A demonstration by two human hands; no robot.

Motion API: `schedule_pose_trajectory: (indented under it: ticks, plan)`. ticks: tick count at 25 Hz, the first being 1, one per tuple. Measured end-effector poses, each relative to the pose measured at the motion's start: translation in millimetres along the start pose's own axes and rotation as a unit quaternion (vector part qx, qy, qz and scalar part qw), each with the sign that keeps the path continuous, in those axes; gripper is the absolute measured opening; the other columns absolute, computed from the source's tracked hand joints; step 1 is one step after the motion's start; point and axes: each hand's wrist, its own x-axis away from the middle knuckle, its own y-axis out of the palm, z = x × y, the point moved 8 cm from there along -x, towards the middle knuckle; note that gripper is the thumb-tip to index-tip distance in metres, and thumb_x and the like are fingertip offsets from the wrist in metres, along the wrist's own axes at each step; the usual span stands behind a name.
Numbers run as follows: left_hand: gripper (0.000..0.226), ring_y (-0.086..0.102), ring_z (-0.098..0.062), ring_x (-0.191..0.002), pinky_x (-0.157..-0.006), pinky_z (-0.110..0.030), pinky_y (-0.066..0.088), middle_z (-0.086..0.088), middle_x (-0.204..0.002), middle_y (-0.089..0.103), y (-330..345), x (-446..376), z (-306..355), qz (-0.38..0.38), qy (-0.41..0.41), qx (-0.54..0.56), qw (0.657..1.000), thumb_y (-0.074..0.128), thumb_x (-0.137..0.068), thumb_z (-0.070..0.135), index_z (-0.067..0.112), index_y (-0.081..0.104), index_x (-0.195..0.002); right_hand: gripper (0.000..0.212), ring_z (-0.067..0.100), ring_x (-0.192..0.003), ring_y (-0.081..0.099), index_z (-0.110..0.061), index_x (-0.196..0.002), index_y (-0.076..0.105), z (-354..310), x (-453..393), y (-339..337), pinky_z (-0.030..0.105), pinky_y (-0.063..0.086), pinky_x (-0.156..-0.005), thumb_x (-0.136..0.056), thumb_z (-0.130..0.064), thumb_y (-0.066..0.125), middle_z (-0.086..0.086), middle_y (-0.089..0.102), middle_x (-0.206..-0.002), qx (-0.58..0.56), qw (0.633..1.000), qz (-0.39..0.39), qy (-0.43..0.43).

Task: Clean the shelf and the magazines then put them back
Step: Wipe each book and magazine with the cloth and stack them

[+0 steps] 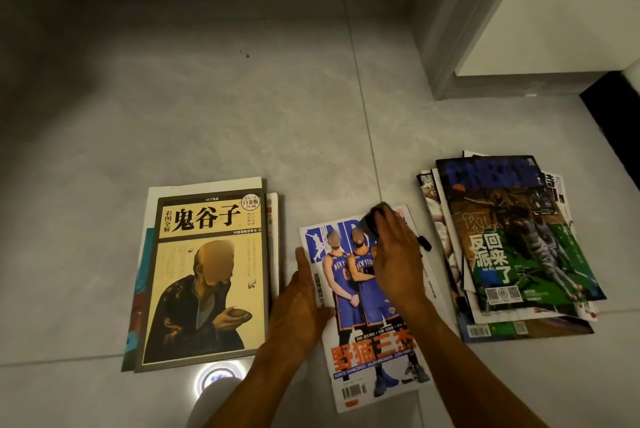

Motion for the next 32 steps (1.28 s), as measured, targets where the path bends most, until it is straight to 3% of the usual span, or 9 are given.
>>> schedule_pose_trajectory:
  ticks: [2,6,9,15,18,22,24,29,32]
  plan:
    - [0.114,0.054,-0.019,-0.123,-0.097,-0.036,0.048,-0.004,-0.145,0.044,-2.3,-2.5,1.2,0.003,-0.004,0.002,1.0,0.073,-0.083,0.032,0.033,-0.021,-0.148,0.067,0.026,-0.146,0.02,-0.015,-0.146,0.038,-20.2,-1.4,5.8,0.048,0.021,-0.118,-0.086,0.0,0.06,0.005,0.029,-0.157,-0.014,1.0,0.008,0.01]
    - [0.123,0.058,-0.021,-0.118,-0.092,-0.028,0.048,-0.005,-0.143,0.048,-5.6,-6.7,13.1,-0.002,0.014,-0.038,0.999,0.078,-0.077,0.038,0.029,-0.024,-0.147,0.061,0.025,-0.143,0.027,-0.015,-0.14,0.048,-81.3,19.1,30.4,0.047,0.021,-0.118,-0.084,0.004,0.059,0.003,0.038,-0.152,-0.067,0.971,-0.1,-0.204]
    - [0.109,0.055,-0.02,-0.121,-0.096,-0.028,0.046,-0.005,-0.145,0.046,-8.3,-13.0,15.0,-0.051,0.013,-0.074,0.996,0.069,-0.088,0.029,0.026,-0.022,-0.149,0.061,0.017,-0.145,0.02,-0.019,-0.141,0.047,-67.2,54.2,28.4,0.041,0.014,-0.118,-0.084,0.002,0.059,-0.003,0.035,-0.153,-0.069,0.947,-0.158,-0.27]
    - [0.085,0.054,-0.01,-0.079,-0.073,-0.026,0.048,-0.01,-0.115,0.061,-5.4,-13.6,17.2,-0.051,-0.022,-0.158,0.986,0.046,-0.1,0.033,0.023,-0.023,-0.149,0.085,0.016,-0.143,0.026,-0.031,-0.135,0.043,-28.0,189.6,26.6,0.037,0.033,-0.112,-0.061,-0.027,0.086,-0.009,0.038,-0.147,0.06,0.874,-0.206,-0.437]
    - [0.088,0.059,-0.014,-0.085,-0.08,-0.03,0.051,-0.011,-0.117,0.061,-1.0,-12.6,13.6,-0.051,-0.032,-0.166,0.984,0.047,-0.099,0.034,0.022,-0.025,-0.149,0.084,0.012,-0.143,0.021,-0.031,-0.141,0.039,-30.4,161.0,24.0,0.042,0.028,-0.112,-0.069,-0.014,0.079,-0.009,0.035,-0.152,0.055,0.882,-0.194,-0.425]
    - [0.092,0.063,-0.019,-0.099,-0.085,-0.032,0.051,-0.011,-0.123,0.06,2.9,-10.4,20.4,-0.053,-0.023,-0.159,0.986,0.049,-0.098,0.033,0.023,-0.028,-0.148,0.083,0.022,-0.138,0.03,-0.017,-0.138,0.047,-30.7,54.3,3.5,0.055,0.035,-0.107,-0.065,0.004,0.079,0.006,0.046,-0.146,-0.008,0.974,-0.067,-0.217]
    - [0.092,0.062,-0.017,-0.092,-0.083,-0.031,0.052,-0.011,-0.119,0.061,-0.6,-8.9,18.1,-0.052,-0.029,-0.156,0.986,0.049,-0.099,0.033,0.024,-0.029,-0.147,0.077,0.021,-0.14,0.029,-0.02,-0.137,0.048,-29.4,77.2,14.1,0.05,0.03,-0.109,-0.068,-0.002,0.077,0.002,0.041,-0.149,0.002,0.969,-0.073,-0.234]
    - [0.094,0.06,-0.012,-0.087,-0.08,-0.029,0.053,-0.01,-0.117,0.061,-7.3,-12.7,8.7,-0.039,-0.031,-0.16,0.986,0.051,-0.098,0.031,0.024,-0.028,-0.147,0.045,0.019,-0.148,0.015,-0.029,-0.137,0.04,3.7,207.4,32.2,0.037,0.027,-0.116,-0.093,-0.026,0.051,-0.003,0.015,-0.16,0.093,0.881,-0.096,-0.454]
    - [0.094,0.064,-0.016,-0.092,-0.08,-0.03,0.054,-0.009,-0.115,0.062,-0.7,-10.5,13.2,-0.039,-0.024,-0.156,0.987,0.052,-0.098,0.03,0.024,-0.029,-0.147,0.075,0.014,-0.146,0.019,-0.031,-0.143,0.037,14.4,163.5,7.3,0.039,0.021,-0.117,-0.078,-0.011,0.069,-0.011,0.016,-0.158,0.048,0.925,-0.133,-0.353]
